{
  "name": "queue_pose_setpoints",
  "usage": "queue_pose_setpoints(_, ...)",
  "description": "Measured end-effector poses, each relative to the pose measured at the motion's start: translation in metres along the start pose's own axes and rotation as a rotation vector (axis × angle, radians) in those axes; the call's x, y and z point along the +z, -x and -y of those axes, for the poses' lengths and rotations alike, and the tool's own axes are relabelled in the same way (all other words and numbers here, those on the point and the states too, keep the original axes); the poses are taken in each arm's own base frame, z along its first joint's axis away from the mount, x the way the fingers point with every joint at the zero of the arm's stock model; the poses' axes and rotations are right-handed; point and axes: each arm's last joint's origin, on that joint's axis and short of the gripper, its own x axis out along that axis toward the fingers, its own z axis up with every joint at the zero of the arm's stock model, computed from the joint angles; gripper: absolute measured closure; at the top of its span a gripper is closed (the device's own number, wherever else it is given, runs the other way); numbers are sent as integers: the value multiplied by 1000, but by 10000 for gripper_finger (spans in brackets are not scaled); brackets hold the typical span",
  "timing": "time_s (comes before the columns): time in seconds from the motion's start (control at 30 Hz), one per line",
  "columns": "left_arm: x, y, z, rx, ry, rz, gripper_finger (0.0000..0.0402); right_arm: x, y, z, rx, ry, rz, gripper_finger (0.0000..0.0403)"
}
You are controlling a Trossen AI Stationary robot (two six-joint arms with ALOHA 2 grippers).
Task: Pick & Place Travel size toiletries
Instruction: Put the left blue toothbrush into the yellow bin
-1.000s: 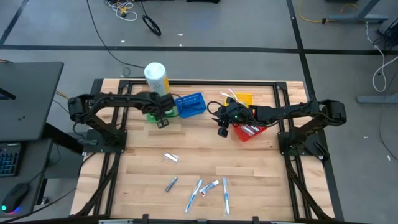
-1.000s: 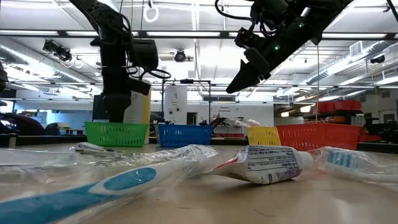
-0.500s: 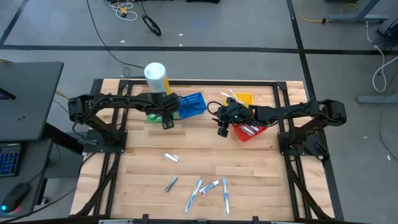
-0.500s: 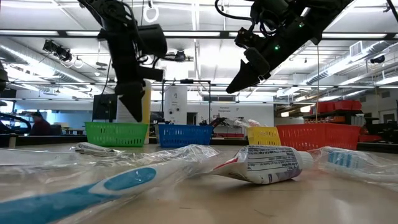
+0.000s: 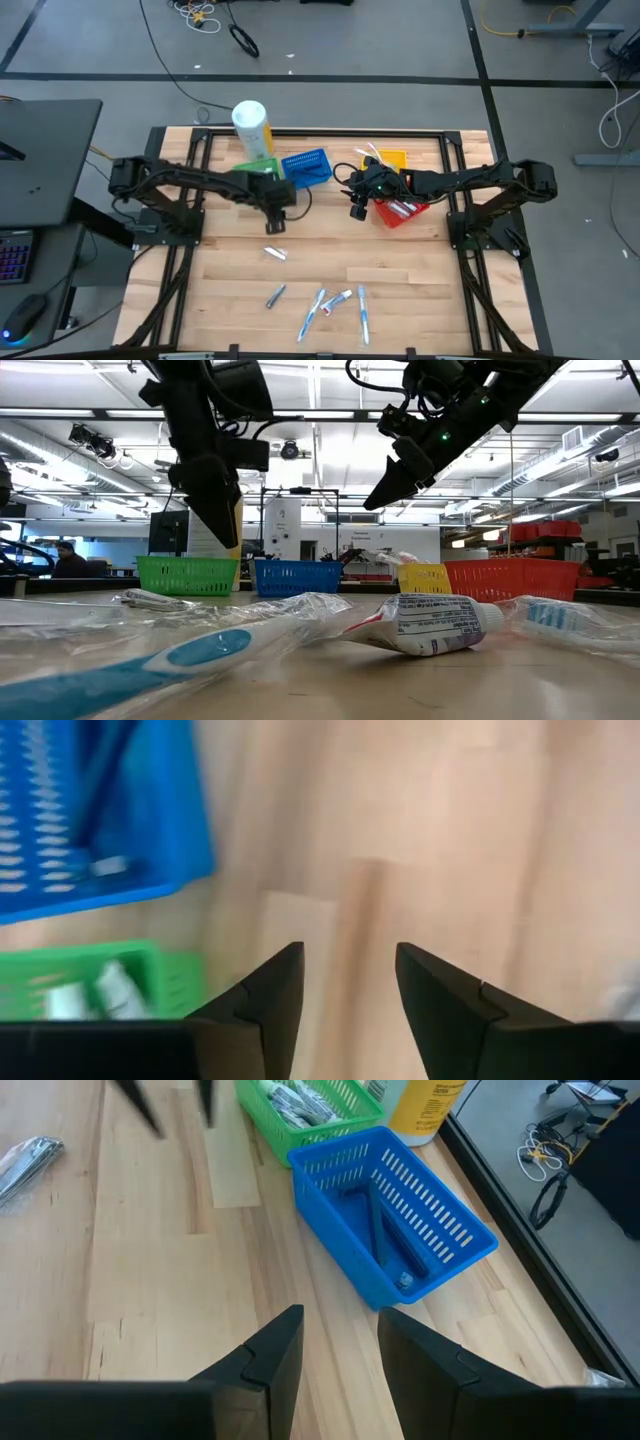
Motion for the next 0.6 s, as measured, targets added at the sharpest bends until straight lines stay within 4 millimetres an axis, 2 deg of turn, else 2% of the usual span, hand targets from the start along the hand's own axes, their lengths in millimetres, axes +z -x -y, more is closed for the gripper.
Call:
queue_pose_setpoints(0.27, 1, 8, 42, -156, -95, 52, 234, 0, 0, 0, 0, 0, 0, 263)
queue_pose_setpoints(0.6, -6, 17, 76, -208, -103, 52, 234, 0, 0, -1, 1, -26, 1, 263)
